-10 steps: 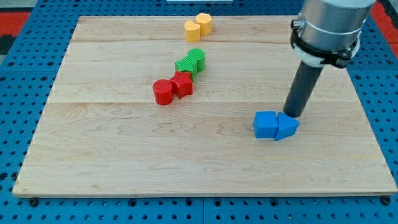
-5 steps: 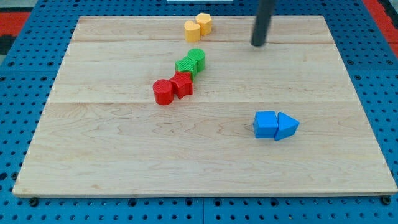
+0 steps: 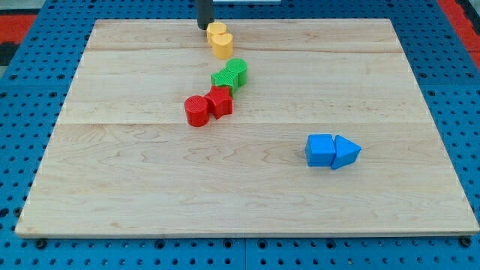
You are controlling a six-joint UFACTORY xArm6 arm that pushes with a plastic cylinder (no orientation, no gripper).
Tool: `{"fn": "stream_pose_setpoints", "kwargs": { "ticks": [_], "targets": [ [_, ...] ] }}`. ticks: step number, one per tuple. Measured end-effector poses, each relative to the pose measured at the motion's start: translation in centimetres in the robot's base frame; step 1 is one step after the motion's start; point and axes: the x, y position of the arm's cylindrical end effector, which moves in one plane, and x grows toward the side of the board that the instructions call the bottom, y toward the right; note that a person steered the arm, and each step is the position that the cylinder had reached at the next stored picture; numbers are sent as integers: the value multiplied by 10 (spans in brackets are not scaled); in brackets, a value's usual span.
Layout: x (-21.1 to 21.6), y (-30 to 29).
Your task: Push the yellow hexagon into the blue triangle
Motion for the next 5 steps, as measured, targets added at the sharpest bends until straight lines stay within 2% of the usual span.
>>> {"fn": "stream_pose_setpoints", "kwargs": {
  "ticks": [3, 5],
  "targets": [
    [15, 17],
    [28, 50]
  ]
}}
